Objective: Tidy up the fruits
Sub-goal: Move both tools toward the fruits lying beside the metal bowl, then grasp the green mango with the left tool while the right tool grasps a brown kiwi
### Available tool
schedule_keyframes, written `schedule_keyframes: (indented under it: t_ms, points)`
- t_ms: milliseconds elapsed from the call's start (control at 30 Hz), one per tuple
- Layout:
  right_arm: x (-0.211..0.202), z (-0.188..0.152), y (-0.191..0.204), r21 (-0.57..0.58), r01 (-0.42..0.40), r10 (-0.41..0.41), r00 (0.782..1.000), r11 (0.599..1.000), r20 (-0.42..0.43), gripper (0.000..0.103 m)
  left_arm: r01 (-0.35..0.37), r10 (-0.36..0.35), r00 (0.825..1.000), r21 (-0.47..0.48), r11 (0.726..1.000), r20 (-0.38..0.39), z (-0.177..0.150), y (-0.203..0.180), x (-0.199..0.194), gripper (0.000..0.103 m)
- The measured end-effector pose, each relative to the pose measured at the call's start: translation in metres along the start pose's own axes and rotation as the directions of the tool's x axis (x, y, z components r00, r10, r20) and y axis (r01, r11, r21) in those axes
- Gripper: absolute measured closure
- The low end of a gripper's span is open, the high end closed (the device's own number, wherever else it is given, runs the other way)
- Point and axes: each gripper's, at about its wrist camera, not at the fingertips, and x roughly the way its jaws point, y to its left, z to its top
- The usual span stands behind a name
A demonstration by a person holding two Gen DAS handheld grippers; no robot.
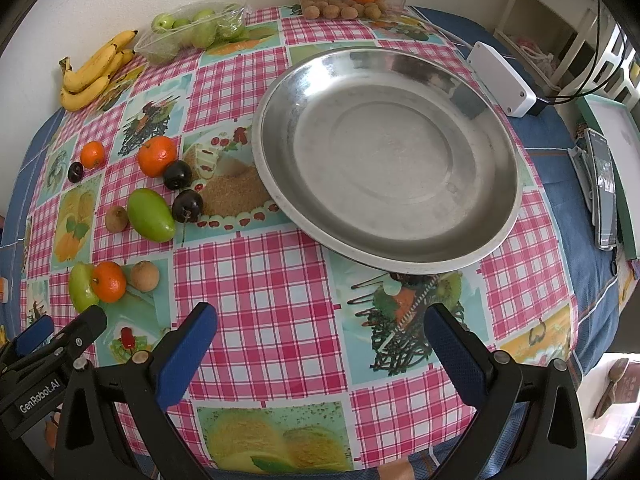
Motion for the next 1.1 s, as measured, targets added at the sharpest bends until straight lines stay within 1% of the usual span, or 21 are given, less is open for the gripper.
schedule_keyframes:
  t_ms: [100, 200, 233, 300, 333, 367, 400, 433, 533, 600, 633, 733, 800, 867, 967, 1100]
  points:
    - [-0.004, 0.001, 0.003, -0.009, -0.037, 0.037, 0.999, 0.999, 0.016, 0.000, 0.031, -0.028, 0.998, -0.038, 0.999, 0.061, 0.004, 0.008, -0.010, 0.000]
    - [-0.009, 0.001, 0.008, -0.030, -0.069, 0.070, 0.997, 0.997, 0.042, 0.000, 0.066, -0.057, 0.993, -0.083, 0.994, 0.103, 0.009, 0.019, -0.016, 0.000]
    - [-0.010, 0.002, 0.011, -0.038, -0.077, 0.079, 0.996, 0.996, 0.049, 0.000, 0.062, -0.053, 0.994, -0.092, 0.994, 0.099, 0.010, 0.021, -0.015, 0.000]
    - [-0.012, 0.003, 0.018, -0.051, -0.099, 0.102, 0.993, 0.994, 0.055, 0.000, 0.070, -0.056, 0.991, -0.115, 0.991, 0.120, 0.013, 0.028, -0.016, 0.000]
    - [-0.013, 0.003, 0.022, -0.059, -0.111, 0.114, 0.992, 0.992, 0.056, 0.000, 0.052, -0.039, 0.993, -0.117, 0.992, 0.114, 0.013, 0.029, -0.015, 0.000]
    - [-0.012, 0.003, 0.027, -0.067, -0.123, 0.127, 0.990, 0.990, 0.055, 0.000, 0.051, -0.036, 0.993, -0.125, 0.991, 0.116, 0.015, 0.032, -0.013, 0.000]
    - [-0.011, 0.004, 0.032, -0.077, -0.135, 0.139, 0.989, 0.988, 0.052, 0.000, 0.025, -0.010, 0.992, -0.119, 0.993, 0.127, 0.013, 0.033, -0.014, 0.000]
    - [-0.010, 0.004, 0.036, -0.086, -0.145, 0.149, 0.988, 0.986, 0.049, 0.000, 0.022, -0.005, 0.990, -0.122, 0.992, 0.143, 0.013, 0.036, -0.015, 0.000]
    - [-0.006, 0.004, 0.052, -0.117, -0.162, 0.167, 0.985, 0.980, 0.039, 0.000, 0.018, 0.000, 0.993, -0.142, 0.990, 0.121, 0.013, 0.041, -0.010, 0.000]
    - [-0.003, 0.004, 0.062, -0.132, -0.178, 0.183, 0.983, 0.975, 0.028, 0.000, 0.052, -0.037, 0.995, -0.156, 0.986, 0.098, 0.013, 0.044, -0.006, 0.000]
    - [-0.001, 0.003, 0.067, -0.140, -0.183, 0.188, 0.982, 0.973, 0.023, 0.000, 0.054, -0.039, 0.995, -0.169, 0.984, 0.090, 0.014, 0.046, -0.005, 0.000]
    - [0.000, 0.002, 0.079, -0.173, -0.187, 0.193, 0.981, 0.967, 0.018, 0.000, 0.048, -0.037, 0.998, -0.195, 0.980, 0.059, 0.015, 0.051, 0.000, 0.000]
    - [0.002, 0.002, 0.088, -0.197, -0.185, 0.192, 0.981, 0.963, 0.016, 0.000, 0.028, -0.018, 0.999, -0.215, 0.976, 0.047, 0.015, 0.054, 0.003, 0.000]
    - [0.006, 0.003, 0.095, -0.214, -0.184, 0.191, 0.981, 0.959, 0.013, 0.000, 0.021, -0.010, 0.999, -0.241, 0.970, 0.044, 0.014, 0.059, 0.004, 0.000]
    - [0.010, 0.003, 0.100, -0.227, -0.183, 0.191, 0.982, 0.956, 0.012, 0.000, 0.029, -0.018, 0.999, -0.275, 0.961, 0.044, 0.013, 0.065, 0.005, 0.000]
    - [0.018, 0.004, 0.100, -0.202, -0.209, 0.211, 0.977, 0.957, -0.016, 0.000, 0.025, -0.014, 0.999, -0.276, 0.961, 0.041, 0.013, 0.064, 0.007, 0.000]
